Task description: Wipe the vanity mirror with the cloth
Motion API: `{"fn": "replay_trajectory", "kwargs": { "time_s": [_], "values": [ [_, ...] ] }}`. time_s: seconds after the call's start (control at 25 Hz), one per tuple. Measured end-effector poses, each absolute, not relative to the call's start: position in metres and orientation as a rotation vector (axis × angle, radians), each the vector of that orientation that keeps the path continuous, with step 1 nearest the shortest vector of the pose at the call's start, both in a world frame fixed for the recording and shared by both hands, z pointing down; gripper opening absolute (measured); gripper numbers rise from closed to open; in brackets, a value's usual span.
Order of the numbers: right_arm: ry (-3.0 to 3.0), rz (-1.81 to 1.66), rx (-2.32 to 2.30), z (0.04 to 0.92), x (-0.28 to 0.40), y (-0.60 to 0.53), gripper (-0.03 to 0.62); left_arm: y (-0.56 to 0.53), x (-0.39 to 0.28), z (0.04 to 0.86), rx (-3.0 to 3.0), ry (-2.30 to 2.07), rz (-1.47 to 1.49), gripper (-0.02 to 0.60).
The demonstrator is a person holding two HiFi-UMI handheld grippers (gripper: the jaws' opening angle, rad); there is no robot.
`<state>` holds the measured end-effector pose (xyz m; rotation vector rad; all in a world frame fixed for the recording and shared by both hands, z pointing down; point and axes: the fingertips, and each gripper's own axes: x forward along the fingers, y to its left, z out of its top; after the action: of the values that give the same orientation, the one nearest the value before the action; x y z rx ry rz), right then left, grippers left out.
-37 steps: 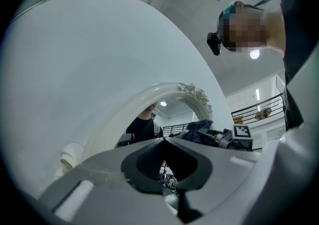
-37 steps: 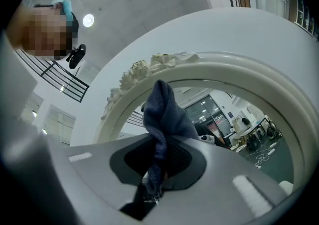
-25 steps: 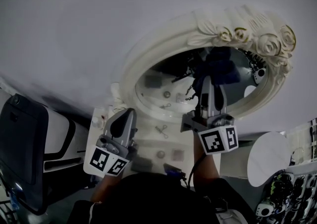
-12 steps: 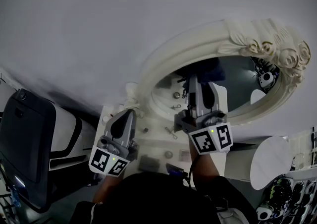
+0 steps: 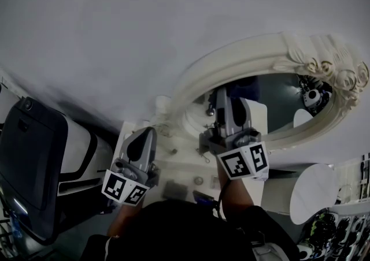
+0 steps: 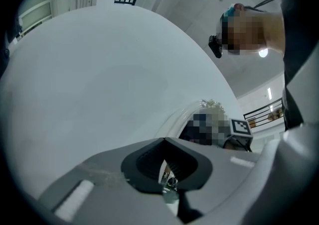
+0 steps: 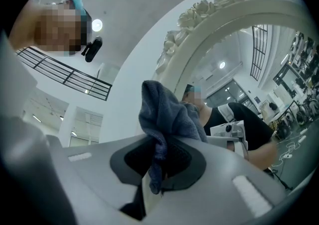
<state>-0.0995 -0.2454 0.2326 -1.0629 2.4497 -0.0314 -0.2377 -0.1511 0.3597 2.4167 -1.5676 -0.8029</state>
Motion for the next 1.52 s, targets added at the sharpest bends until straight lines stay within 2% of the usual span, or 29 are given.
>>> {"fn": "replay_trajectory", "kwargs": {
  "time_s": [0.52, 1.08, 1.32, 1.52],
  "values": [
    [2.407, 0.002, -1.089, 0.227, -0.05, -0.195, 0.041, -0.119, -0.21, 0.34, 2.463, -1.557, -0.791, 0.003],
    [2.184, 0.01, -1.474, 0.264, 0.148, -0.135, 0.041, -0.111, -0.065, 0.324, 2.65, -1.245, -0.697, 0.002],
    [2.095, -0.063, -1.597, 0.31, 0.247, -0.139, 0.04, -0.128, 0.025, 0.333, 2.702, -1.14, -0.631, 0.002],
    [2.071, -0.09, -1.658, 0.33, 0.258, -0.141, 0.04, -0.135, 0.037, 0.328, 2.723, -1.087, -0.619, 0.003]
  ]
}}
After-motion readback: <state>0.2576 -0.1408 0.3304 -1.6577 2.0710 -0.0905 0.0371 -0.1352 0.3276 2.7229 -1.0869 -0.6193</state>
